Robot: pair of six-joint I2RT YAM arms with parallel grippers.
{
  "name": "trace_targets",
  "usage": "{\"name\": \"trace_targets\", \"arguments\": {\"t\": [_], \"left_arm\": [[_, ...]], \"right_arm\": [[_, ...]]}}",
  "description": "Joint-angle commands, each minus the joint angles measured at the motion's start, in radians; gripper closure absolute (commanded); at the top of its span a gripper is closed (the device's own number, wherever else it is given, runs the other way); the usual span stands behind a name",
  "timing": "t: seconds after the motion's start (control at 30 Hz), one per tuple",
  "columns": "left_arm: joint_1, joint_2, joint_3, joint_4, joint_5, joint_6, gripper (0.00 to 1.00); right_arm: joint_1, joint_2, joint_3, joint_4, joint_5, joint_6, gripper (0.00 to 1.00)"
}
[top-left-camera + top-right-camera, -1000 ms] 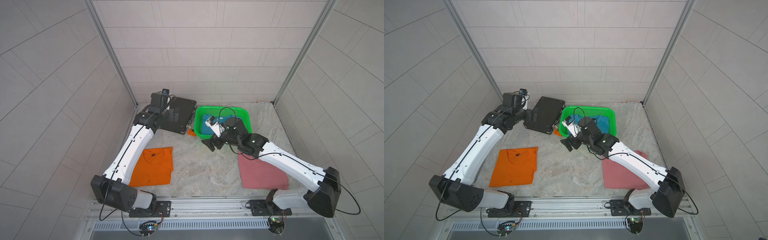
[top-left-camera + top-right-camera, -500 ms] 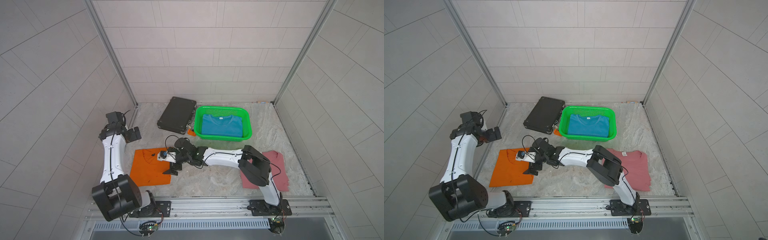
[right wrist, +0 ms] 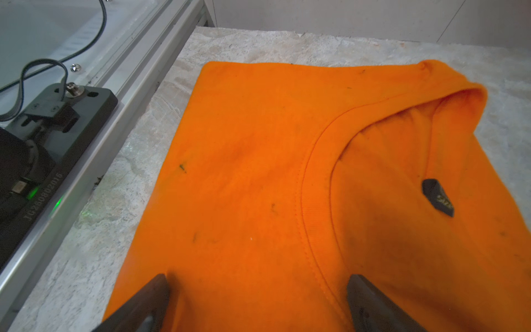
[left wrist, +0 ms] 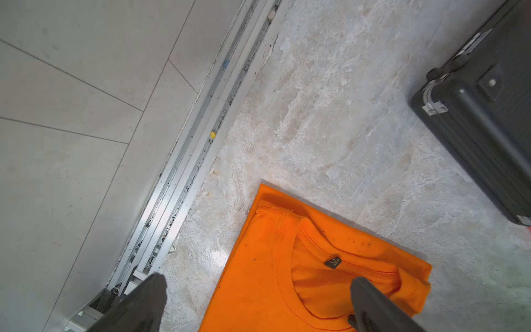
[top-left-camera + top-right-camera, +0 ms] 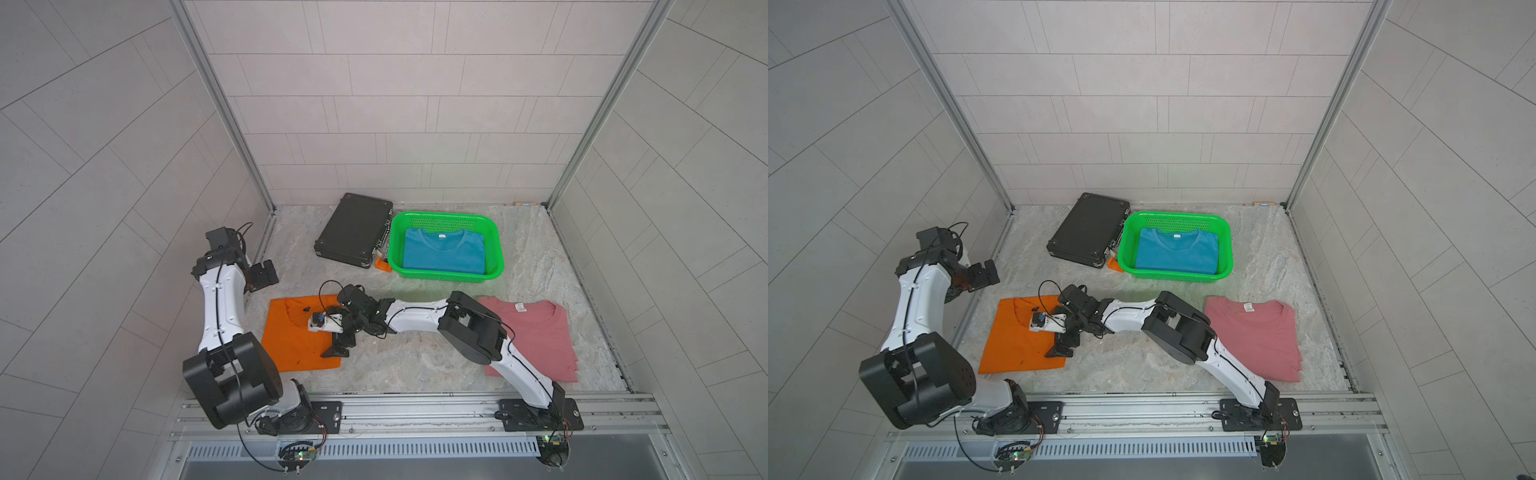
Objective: Put the folded t-shirts into the basket
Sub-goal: Move the T-shirt to the center of the board.
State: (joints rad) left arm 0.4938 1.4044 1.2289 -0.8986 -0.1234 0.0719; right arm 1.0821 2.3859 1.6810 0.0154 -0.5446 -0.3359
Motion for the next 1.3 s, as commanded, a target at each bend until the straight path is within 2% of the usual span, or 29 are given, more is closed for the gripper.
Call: {"name": "trace_targets", "arguments": {"t": [0.0, 0.17, 0.3, 0.43, 0.57, 0.67, 0.73, 0.93, 1.07, 1.17, 1.27], "left_arm": [[0.008, -0.002, -0.013, 0.010, 0.023, 0.018, 0.00], [0.005, -0.020, -0.053, 0.045, 0.129, 0.064, 0.00], [-0.022, -0.077, -0.134, 0.109, 0.186, 0.103, 0.00], [-0.031, -0.113, -0.195, 0.128, 0.345, 0.191, 0.00], [-0.053, -0.088, -0.247, 0.175, 0.411, 0.225, 0.00], [-0.082, -0.054, -0.269, 0.170, 0.518, 0.310, 0.00], [-0.124, -0.045, -0.276, 0.156, 0.562, 0.354, 0.00], [-0.324, -0.055, -0.318, 0.156, 0.553, 0.446, 0.00], [-0.373, -0.050, -0.352, 0.173, 0.600, 0.501, 0.00], [-0.401, -0.051, -0.373, 0.169, 0.654, 0.541, 0.00], [-0.421, -0.024, -0.358, 0.167, 0.682, 0.482, 0.00]], "right_arm": [[-0.021, -0.042, -0.096, -0.092, -0.025, -0.023, 0.00], [-0.045, -0.195, -0.286, -0.130, -0.009, -0.035, 0.00], [-0.057, -0.279, -0.391, -0.231, 0.024, -0.094, 0.00], [-0.084, -0.364, -0.498, -0.315, 0.048, -0.132, 0.00], [-0.090, -0.464, -0.622, -0.361, 0.137, -0.184, 0.00], [-0.095, -0.537, -0.711, -0.367, 0.182, -0.192, 0.00], [-0.098, -0.571, -0.745, -0.388, 0.194, -0.204, 0.00], [-0.119, -0.718, -0.826, -0.363, 0.171, -0.187, 0.00], [-0.123, -0.853, -0.856, -0.340, 0.217, -0.108, 0.00], [-0.120, -0.973, -0.870, -0.305, 0.397, 0.070, 0.00], [-0.117, -1.097, -0.909, -0.230, 0.609, 0.328, 0.00]]}}
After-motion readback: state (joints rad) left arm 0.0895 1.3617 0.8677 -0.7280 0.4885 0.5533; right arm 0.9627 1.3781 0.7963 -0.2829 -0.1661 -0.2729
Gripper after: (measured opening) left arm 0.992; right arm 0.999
